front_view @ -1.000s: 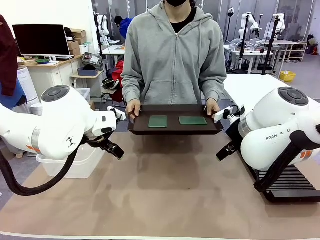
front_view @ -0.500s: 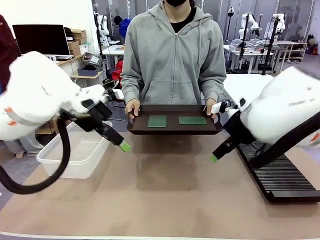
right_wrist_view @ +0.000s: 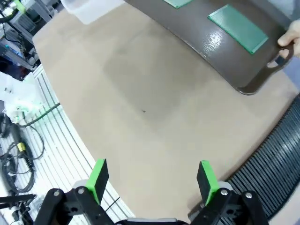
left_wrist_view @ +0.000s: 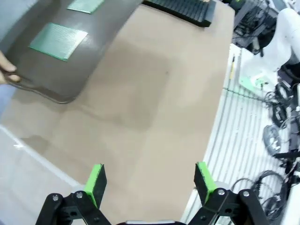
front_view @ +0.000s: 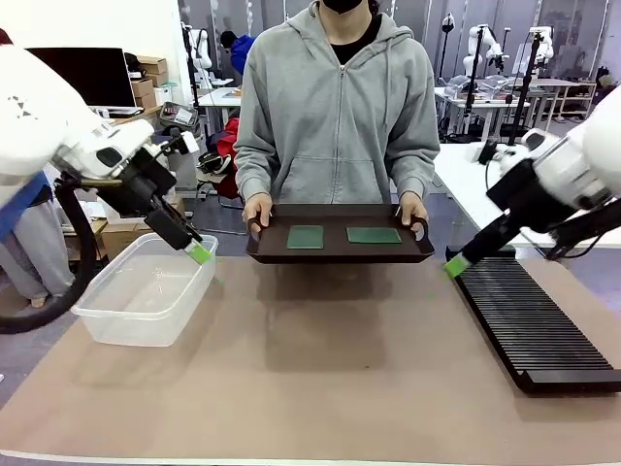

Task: Sort PCBs into racks and boxes based on the side picked up.
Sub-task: Pick up the Blank PCB handed by the Human.

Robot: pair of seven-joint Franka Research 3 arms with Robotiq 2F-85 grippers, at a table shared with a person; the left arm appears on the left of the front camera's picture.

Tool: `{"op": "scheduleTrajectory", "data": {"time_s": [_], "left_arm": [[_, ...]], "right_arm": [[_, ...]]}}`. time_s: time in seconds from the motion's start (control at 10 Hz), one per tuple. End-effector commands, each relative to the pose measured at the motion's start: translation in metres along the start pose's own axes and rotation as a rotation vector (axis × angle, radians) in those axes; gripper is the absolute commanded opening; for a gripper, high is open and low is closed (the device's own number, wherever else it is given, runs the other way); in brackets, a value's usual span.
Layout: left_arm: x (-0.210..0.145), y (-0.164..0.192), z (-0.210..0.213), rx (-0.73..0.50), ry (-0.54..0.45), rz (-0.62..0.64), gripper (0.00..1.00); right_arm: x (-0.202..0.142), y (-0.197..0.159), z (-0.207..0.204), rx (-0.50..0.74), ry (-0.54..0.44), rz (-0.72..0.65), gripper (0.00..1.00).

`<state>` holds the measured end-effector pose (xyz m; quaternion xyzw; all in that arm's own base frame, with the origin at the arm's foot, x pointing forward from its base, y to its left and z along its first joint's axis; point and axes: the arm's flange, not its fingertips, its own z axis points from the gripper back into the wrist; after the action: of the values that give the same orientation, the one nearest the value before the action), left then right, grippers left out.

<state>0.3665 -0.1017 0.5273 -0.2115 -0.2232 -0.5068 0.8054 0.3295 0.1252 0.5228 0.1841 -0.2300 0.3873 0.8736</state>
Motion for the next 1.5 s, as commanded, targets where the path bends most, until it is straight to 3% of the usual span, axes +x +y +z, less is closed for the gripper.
{"op": "scheduleTrajectory", "data": {"time_s": [0.0,0.3,0.5,1.0,1.4], "left_arm": [[0.002,-0.002,0.015,0.132,0.028,-0.059,1.00],[0.002,0.005,0.053,0.294,-0.023,-0.073,1.00],[-0.003,0.007,0.079,0.371,-0.056,-0.014,1.00],[-0.012,0.022,0.127,0.337,-0.104,0.019,1.00],[-0.013,0.021,0.115,0.367,-0.089,-0.001,1.00]], "right_arm": [[0.001,-0.012,0.031,0.011,0.030,0.037,1.00],[0.002,-0.016,0.080,-0.070,-0.004,0.076,1.00],[-0.004,-0.023,0.116,-0.118,-0.041,0.135,1.00],[-0.016,-0.032,0.154,-0.152,-0.096,0.157,1.00],[-0.009,-0.026,0.148,-0.169,-0.093,0.151,1.00]]}}
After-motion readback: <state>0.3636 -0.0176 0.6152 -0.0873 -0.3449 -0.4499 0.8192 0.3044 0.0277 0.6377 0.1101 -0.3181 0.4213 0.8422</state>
